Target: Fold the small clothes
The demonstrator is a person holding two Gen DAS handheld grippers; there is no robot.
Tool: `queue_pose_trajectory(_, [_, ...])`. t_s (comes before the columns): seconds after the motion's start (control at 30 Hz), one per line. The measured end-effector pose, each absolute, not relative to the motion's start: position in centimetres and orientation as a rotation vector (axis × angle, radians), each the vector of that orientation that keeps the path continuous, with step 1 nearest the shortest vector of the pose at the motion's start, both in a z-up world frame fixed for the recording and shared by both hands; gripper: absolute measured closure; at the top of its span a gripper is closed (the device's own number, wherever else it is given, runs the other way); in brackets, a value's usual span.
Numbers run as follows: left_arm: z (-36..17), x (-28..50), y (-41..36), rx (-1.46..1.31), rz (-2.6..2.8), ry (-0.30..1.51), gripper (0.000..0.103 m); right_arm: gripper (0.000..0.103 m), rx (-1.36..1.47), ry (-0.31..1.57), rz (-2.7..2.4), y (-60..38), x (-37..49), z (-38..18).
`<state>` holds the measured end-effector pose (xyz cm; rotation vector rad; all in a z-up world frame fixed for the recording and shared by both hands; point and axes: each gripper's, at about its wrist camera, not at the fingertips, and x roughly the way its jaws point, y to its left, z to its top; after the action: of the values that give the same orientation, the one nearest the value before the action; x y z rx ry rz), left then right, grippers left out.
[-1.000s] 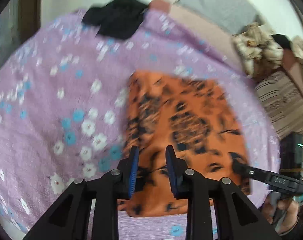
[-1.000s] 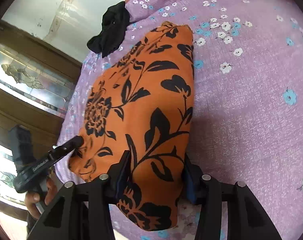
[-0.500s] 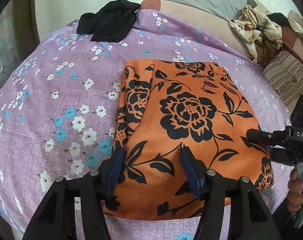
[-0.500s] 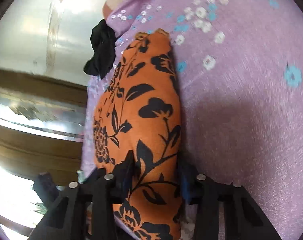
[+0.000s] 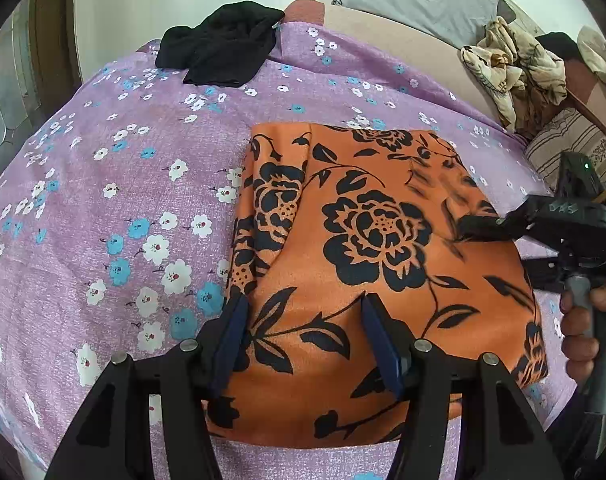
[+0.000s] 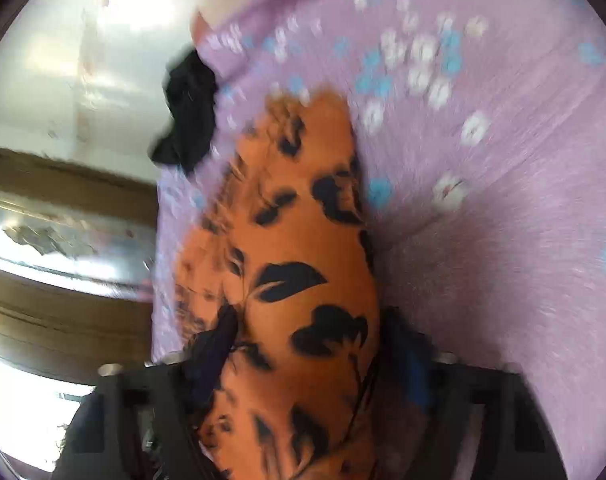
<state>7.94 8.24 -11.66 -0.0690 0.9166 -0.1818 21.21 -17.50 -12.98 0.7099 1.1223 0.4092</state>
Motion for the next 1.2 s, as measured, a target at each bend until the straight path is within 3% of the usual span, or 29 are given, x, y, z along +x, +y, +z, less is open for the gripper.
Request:
queue_pose_trajectory(0.03, [-11.7,7.9,8.3,-0.071,-0.183,0.917,0.042,0.066,0.630,1.096,0.404,-16.7,20.9,-11.8])
queue_pose_trajectory(0.17, [-11.8,8.1,8.4,-0.075,-0.179,0.920,0.042,0.065,0.432,1.042,0.346,-14.7,19.7,-10.0])
queue_pose_trajectory(0.27, [-11.7,8.1,8.4,-0.070,-0.182,0.917,0.042,0.031,0.603,1.139,0.333,-16.3,20.9,-12.9])
queue_pose_trajectory(0.4, [-11.8,8.2,8.5,-0.074,-0.182,0.918,0.042,0.027,0.808,1.025,0.352,-18.6,22.2,-12.2])
queue_pose_trajectory(0.5, [-11.8,8.2,8.5,-0.068,-0.177,0.913,0.042,0.026,0.882,1.069,0.358,-18.9,25.2,-13.7])
queue_pose_trajectory(0.53, [-11.9,8.1,8.4,-0.064,-0.176,0.911,0.042,0.033,0.887,1.105,0.366,-18.6,26.3,-14.4])
queue_pose_trajectory(0.6, [-11.9,8.1,8.5,-0.061,-0.175,0.908,0.042,0.069,0.804,1.125,0.366,-17.6,27.5,-13.7])
queue_pose_trajectory(0.63, [-11.9,8.0,8.5,-0.064,-0.175,0.908,0.042,0.074,0.724,1.090,0.366,-16.7,27.4,-12.4])
queue_pose_trajectory(0.77, [-11.9,8.2,8.5,-0.078,-0.170,0.910,0.041,0.075,0.488,1.035,0.293,-14.5,26.5,-10.7])
queue_pose_trajectory(0.83, [-11.9,8.1,8.3,-0.060,-0.171,0.905,0.041,0.057,0.531,1.120,0.277,-14.9,27.0,-13.1])
queue_pose_trajectory(0.9, [-11.9,8.0,8.4,-0.067,-0.175,0.904,0.041,0.043,0.669,1.064,0.305,-16.5,25.8,-12.8])
queue_pose_trajectory(1.0, [-12.0,8.2,8.6,-0.083,-0.172,0.909,0.041,0.034,0.733,1.006,0.341,-17.7,22.8,-11.8])
queue_pose_trajectory(1.1, [-12.1,8.3,8.5,-0.083,-0.164,0.906,0.041,0.037,0.699,1.113,0.406,-16.2,21.0,-13.4])
queue_pose_trajectory(1.13, [-12.1,8.3,8.5,-0.084,-0.165,0.906,0.041,0.060,0.648,1.158,0.444,-15.1,20.6,-14.3])
queue_pose_trajectory(1.2, [-12.1,8.3,8.7,-0.092,-0.170,0.905,0.041,0.067,0.560,1.103,0.436,-14.2,19.7,-13.3])
